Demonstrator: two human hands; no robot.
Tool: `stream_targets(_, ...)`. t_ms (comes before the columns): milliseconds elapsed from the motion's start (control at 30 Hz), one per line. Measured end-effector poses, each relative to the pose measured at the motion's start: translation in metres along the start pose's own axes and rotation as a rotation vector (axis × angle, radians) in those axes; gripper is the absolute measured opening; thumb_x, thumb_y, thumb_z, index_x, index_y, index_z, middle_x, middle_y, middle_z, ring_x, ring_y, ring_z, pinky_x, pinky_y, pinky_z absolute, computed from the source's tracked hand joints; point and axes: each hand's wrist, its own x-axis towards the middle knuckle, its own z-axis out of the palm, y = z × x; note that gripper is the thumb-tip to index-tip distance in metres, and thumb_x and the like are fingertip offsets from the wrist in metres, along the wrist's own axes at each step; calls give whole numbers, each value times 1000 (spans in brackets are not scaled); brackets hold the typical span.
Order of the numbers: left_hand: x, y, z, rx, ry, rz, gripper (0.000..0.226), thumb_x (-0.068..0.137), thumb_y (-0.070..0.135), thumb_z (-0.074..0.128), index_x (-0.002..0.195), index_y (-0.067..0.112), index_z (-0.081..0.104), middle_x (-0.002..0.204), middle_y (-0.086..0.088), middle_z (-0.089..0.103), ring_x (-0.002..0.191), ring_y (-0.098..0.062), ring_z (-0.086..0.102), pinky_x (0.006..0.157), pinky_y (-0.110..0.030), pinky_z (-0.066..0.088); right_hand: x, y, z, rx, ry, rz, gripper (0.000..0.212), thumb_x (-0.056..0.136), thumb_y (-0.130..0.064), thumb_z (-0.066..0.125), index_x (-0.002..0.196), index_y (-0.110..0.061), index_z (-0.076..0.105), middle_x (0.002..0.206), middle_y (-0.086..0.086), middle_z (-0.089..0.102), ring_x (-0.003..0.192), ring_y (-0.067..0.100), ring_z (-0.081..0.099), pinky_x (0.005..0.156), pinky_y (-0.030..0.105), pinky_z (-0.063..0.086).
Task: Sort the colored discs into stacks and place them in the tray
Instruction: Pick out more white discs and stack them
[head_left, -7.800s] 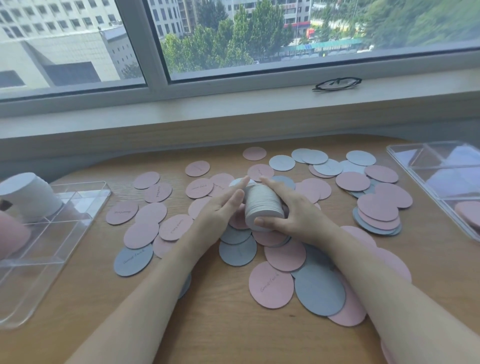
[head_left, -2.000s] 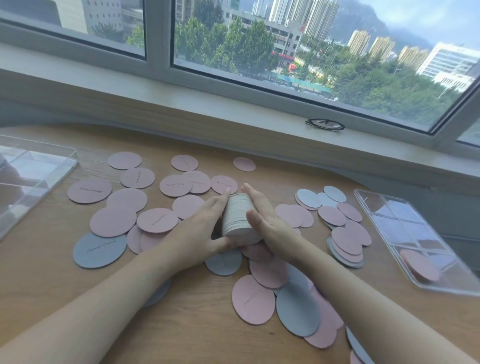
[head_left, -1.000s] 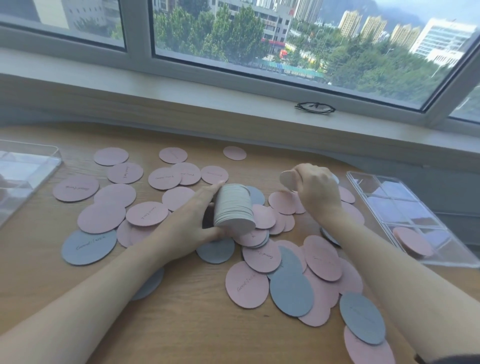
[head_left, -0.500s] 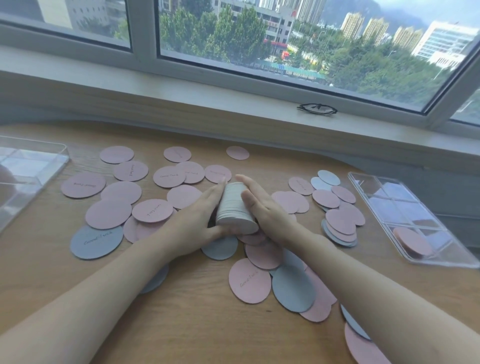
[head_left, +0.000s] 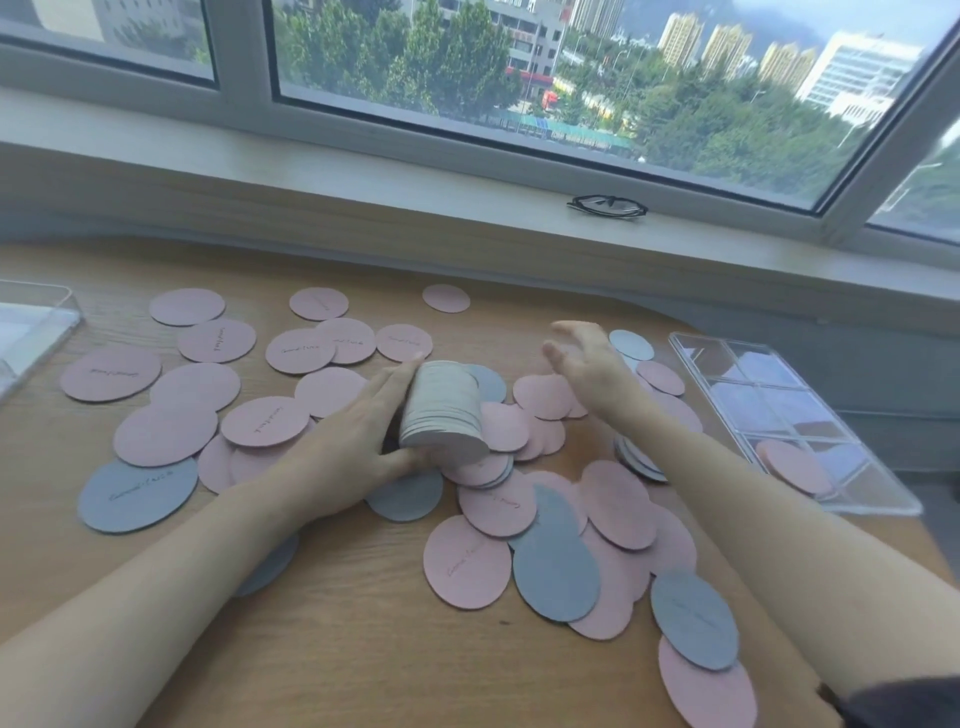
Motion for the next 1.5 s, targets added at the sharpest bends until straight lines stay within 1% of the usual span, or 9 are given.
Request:
stream_targets(133, 0, -1, 0, 6, -2, -9, 97, 86, 52, 69, 157, 37, 4, 144, 37, 15, 126, 19, 18, 101, -13, 22, 42, 50, -45, -394, -37, 298, 76, 86, -50, 53, 152, -19, 32, 155, 10, 30, 141, 29, 31, 112, 45, 29)
stream_targets(233, 0, -1, 0, -3, -2, -1, 98, 83, 57, 67, 156, 39, 4, 143, 40, 15, 128, 21, 17, 102, -11, 22, 48, 57, -59, -392, -228, 365, 51, 79, -46, 55, 126, -26, 50, 131, 9, 47, 118, 29, 45, 90, 46, 36)
stream_targets(300, 0, -1, -1, -1, -1, 4, 98, 83, 56, 67, 157, 38, 5, 145, 37, 17, 129, 19, 19, 103, -14, 23, 49, 58, -59, -334, -267, 340, 37, 76, -40, 52, 101, -14, 48, 103, 16, 51, 92, 33, 46, 76, 42, 35)
stream_targets(500, 0, -2, 0, 4, 5, 8, 96, 85, 51, 69, 157, 36, 7, 147, 34, 19, 131, 17, 21, 104, -15, 24, 51, 56, -56, -517, -125, 192, 53, 88, -39, 60, 140, -27, 53, 137, 6, 57, 106, 27, 56, 80, 36, 51)
stream_targets(600, 0, -2, -1, 5, 11, 11, 97, 84, 52, 69, 157, 36, 7, 147, 34, 20, 133, 16, 22, 106, -18, 26, 52, 57, -57, -631, -105, 152, 53, 87, -44, 60, 135, -23, 57, 132, 6, 61, 111, 28, 59, 87, 39, 53)
stream_targets(733, 0, -3, -1, 3, 15, 15, 98, 84, 50, 72, 157, 35, 8, 146, 32, 21, 132, 16, 22, 106, -17, 25, 55, 53, -49, -779, -117, 124, 39, 89, -38, 50, 120, -16, 60, 114, 13, 63, 95, 32, 57, 75, 34, 44)
stream_targets(1167, 1, -2, -2, -30, 23, 29, 99, 82, 50, 73, 157, 34, 11, 149, 31, 22, 135, 14, 23, 108, -17, 25, 68, 53, -54, -613, -94, 196, 40, 85, -14, 63, 124, -15, 57, 121, 11, 59, 97, 27, 56, 79, 36, 51)
stream_targets(1333, 1, -3, -1, -23, 29, 36, 98, 82, 53, 72, 158, 32, 12, 148, 31, 21, 134, 16, 21, 107, -16, 23, 54, 46, -56, -294, 156, 125, 30, 88, -8, 48, 111, -17, 65, 101, 13, 65, 78, 30, 60, 60, 29, 44)
stream_targets(1500, 1, -2, -1, -37, 34, 38, 98, 82, 50, 74, 157, 31, 15, 150, 27, 26, 133, 12, 28, 108, -19, 28, 29, 8, -43, 8, 151, -64, 24, 86, -8, 55, 100, -22, 68, 91, 0, 69, 91, 24, 63, 71, 31, 49)
